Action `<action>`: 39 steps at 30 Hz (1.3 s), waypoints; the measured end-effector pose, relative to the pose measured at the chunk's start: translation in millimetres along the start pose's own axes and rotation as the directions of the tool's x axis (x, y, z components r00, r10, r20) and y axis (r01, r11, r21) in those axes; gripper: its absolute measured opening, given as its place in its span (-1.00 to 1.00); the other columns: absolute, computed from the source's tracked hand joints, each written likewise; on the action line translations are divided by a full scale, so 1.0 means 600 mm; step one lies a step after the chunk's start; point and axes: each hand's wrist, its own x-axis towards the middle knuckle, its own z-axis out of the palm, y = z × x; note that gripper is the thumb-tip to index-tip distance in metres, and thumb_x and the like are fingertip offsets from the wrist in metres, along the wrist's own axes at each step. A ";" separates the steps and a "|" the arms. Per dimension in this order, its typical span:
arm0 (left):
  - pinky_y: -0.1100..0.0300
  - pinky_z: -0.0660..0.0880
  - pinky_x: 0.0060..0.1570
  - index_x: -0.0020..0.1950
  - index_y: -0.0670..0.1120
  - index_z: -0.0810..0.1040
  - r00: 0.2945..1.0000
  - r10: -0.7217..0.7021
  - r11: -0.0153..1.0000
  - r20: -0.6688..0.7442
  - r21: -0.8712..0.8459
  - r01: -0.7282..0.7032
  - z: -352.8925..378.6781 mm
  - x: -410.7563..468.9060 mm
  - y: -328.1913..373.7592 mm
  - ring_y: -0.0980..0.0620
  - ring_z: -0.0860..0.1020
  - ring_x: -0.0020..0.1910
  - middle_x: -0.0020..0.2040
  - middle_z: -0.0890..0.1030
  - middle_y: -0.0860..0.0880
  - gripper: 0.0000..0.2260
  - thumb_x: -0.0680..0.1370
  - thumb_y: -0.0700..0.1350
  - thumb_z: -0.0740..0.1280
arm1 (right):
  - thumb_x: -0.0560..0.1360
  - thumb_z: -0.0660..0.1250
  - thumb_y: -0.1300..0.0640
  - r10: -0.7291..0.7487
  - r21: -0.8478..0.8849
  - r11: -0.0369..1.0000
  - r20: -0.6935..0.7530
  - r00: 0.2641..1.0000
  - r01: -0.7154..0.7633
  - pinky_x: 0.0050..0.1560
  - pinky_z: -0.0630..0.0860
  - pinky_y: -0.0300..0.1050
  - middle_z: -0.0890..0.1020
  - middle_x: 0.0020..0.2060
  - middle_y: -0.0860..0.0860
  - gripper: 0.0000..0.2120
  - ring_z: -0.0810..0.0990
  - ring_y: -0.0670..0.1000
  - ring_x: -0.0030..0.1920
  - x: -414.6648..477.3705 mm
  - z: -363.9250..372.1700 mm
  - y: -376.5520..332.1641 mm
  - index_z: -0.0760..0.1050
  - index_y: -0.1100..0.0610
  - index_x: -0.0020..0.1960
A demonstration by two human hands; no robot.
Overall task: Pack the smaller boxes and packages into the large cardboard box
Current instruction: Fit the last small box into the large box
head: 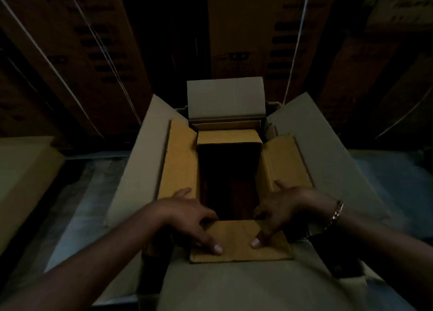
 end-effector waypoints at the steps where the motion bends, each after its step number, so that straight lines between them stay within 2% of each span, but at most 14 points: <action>1: -0.15 -0.32 0.47 0.50 0.18 0.29 1.000 0.003 1.000 -0.019 0.006 -0.003 0.013 -0.004 0.007 0.04 0.21 0.52 0.46 0.42 0.02 -0.15 0.30 0.58 0.20 | 0.11 0.13 -0.70 0.016 -0.029 0.999 -0.023 1.000 -0.017 0.38 -0.40 0.35 0.42 0.42 -0.15 -0.01 0.23 -0.04 0.50 0.009 0.014 0.001 0.37 -0.17 0.39; 4: -0.16 -0.35 0.48 0.51 0.15 0.28 0.997 -0.015 1.000 -0.073 -0.024 0.013 0.028 -0.005 0.018 0.06 0.17 0.53 0.48 0.39 0.01 -0.15 0.32 0.53 0.26 | 0.04 0.09 -0.75 0.001 -0.012 1.000 -0.075 0.997 -0.002 0.21 -0.56 0.27 0.43 0.42 -0.12 0.08 0.14 -0.03 0.53 0.023 0.035 0.011 0.35 -0.18 0.40; 7: -0.16 -0.30 0.48 0.51 0.16 0.29 0.999 -0.004 0.999 -0.054 -0.032 0.002 0.019 -0.001 0.006 0.05 0.19 0.53 0.49 0.39 0.02 -0.13 0.29 0.56 0.25 | 0.05 0.08 -0.76 -0.032 0.051 0.998 -0.128 0.991 0.039 0.24 -0.57 0.19 0.48 0.36 -0.11 0.05 0.19 -0.06 0.50 0.029 0.038 0.020 0.37 -0.19 0.37; 9: -0.09 -0.14 0.47 0.47 0.17 0.34 0.996 -0.016 1.000 -0.082 -0.023 0.015 0.008 0.011 -0.006 0.02 0.26 0.48 0.43 0.44 0.04 -0.14 0.27 0.59 0.21 | 0.13 -0.02 -0.75 -0.002 0.123 0.992 -0.251 0.968 0.034 0.37 -0.40 0.20 0.55 0.29 -0.12 -0.02 0.33 -0.06 0.43 0.039 0.028 0.025 0.41 -0.20 0.33; 12: -0.01 0.15 0.24 0.41 0.13 0.40 0.940 -0.095 0.995 -0.327 -0.072 0.075 -0.022 0.054 -0.013 -0.06 0.39 0.36 0.30 0.51 0.00 -0.29 0.42 0.53 0.11 | 0.36 -0.11 -0.61 0.098 0.199 0.980 -0.568 0.817 0.022 0.41 0.04 0.16 0.56 0.31 -0.04 -0.16 0.47 0.01 0.34 0.070 -0.008 0.029 0.41 -0.11 0.37; 13: -0.02 0.18 0.25 0.45 0.10 0.37 0.909 -0.122 0.992 -0.400 -0.061 0.107 -0.033 0.072 -0.014 -0.08 0.37 0.38 0.36 0.48 -0.04 -0.30 0.46 0.49 0.10 | 0.41 -0.08 -0.56 0.118 0.176 0.984 -0.614 0.781 -0.010 0.39 0.11 0.15 0.52 0.35 0.01 -0.19 0.45 0.06 0.36 0.083 -0.022 0.032 0.37 -0.06 0.42; 16: -0.07 0.12 0.39 0.58 0.02 0.16 0.862 -0.194 0.972 -0.469 0.029 0.235 -0.063 0.127 -0.029 -0.11 0.22 0.50 0.54 0.28 -0.09 -0.23 0.49 0.42 0.17 | 0.48 0.05 -0.45 0.209 0.125 0.978 -0.604 0.769 -0.167 0.43 0.11 0.19 0.31 0.50 0.11 -0.19 0.23 0.18 0.48 0.122 -0.067 0.049 0.14 0.03 0.56; 19: -0.12 0.05 0.44 0.62 0.00 -0.02 0.797 -0.249 0.949 -0.551 0.025 0.314 -0.097 0.166 -0.055 -0.16 0.08 0.55 0.61 0.06 -0.12 -0.09 0.44 0.41 0.27 | 0.47 0.16 -0.40 0.298 0.167 0.952 -0.694 0.656 -0.256 0.47 0.03 0.21 0.18 0.55 0.13 -0.16 0.08 0.19 0.54 0.149 -0.107 0.074 0.04 0.03 0.58; 21: -0.17 0.00 0.46 0.62 0.02 -0.11 0.738 -0.270 0.940 -0.619 -0.004 0.340 -0.121 0.184 -0.074 -0.19 -0.04 0.58 0.63 -0.13 -0.12 0.00 0.40 0.40 0.33 | 0.44 0.29 -0.36 0.315 0.193 0.946 -0.739 0.595 -0.260 0.50 -0.01 0.23 -0.02 0.60 0.11 -0.05 -0.05 0.19 0.57 0.160 -0.129 0.094 -0.09 0.02 0.60; 23: -0.22 -0.03 0.47 0.62 0.04 -0.17 0.702 -0.271 0.934 -0.659 -0.004 0.356 -0.143 0.197 -0.093 -0.21 -0.12 0.59 0.62 -0.25 -0.12 0.08 0.35 0.41 0.38 | 0.36 0.42 -0.34 0.314 0.186 0.945 -0.742 0.592 -0.269 0.49 0.03 0.25 -0.22 0.59 0.07 0.11 -0.09 0.21 0.58 0.164 -0.145 0.115 -0.21 -0.02 0.60; 25: -0.25 -0.02 0.47 0.62 0.03 -0.18 0.680 -0.272 0.927 -0.681 0.003 0.374 -0.160 0.207 -0.114 -0.22 -0.12 0.59 0.62 -0.27 -0.12 0.13 0.31 0.43 0.40 | 0.28 0.49 -0.34 0.317 0.157 0.941 -0.727 0.609 -0.301 0.48 0.10 0.27 -0.30 0.58 0.05 0.22 -0.06 0.22 0.57 0.167 -0.159 0.134 -0.26 -0.03 0.60; 32: -0.26 0.04 0.40 0.63 -0.01 -0.14 0.677 -0.277 0.897 -0.682 0.070 0.436 -0.162 0.247 -0.147 -0.19 0.11 0.55 0.64 -0.13 -0.07 0.06 0.34 0.59 0.09 | 0.25 0.32 -0.52 0.311 0.061 0.926 -0.682 0.662 -0.372 0.44 0.10 0.19 -0.08 0.61 0.02 0.17 0.16 0.21 0.51 0.192 -0.174 0.170 -0.13 0.00 0.61; 35: -0.26 0.03 0.42 0.63 -0.02 -0.14 0.679 -0.281 0.899 -0.678 0.061 0.433 -0.162 0.248 -0.149 -0.19 0.10 0.55 0.64 -0.14 -0.07 0.09 0.32 0.60 0.10 | 0.23 0.29 -0.56 0.298 0.046 0.929 -0.680 0.670 -0.367 0.45 0.07 0.22 -0.09 0.61 0.03 0.19 0.12 0.22 0.53 0.188 -0.176 0.167 -0.13 0.01 0.61; 39: -0.29 -0.06 0.47 0.63 -0.03 -0.13 0.702 -0.254 0.911 -0.666 0.080 0.405 -0.159 0.232 -0.143 -0.19 -0.05 0.59 0.64 -0.16 -0.11 0.09 0.33 0.58 0.14 | 0.19 0.30 -0.59 0.251 0.003 0.946 -0.644 0.722 -0.325 0.50 -0.11 0.27 -0.16 0.61 0.06 0.26 -0.11 0.22 0.58 0.152 -0.160 0.147 -0.21 0.00 0.61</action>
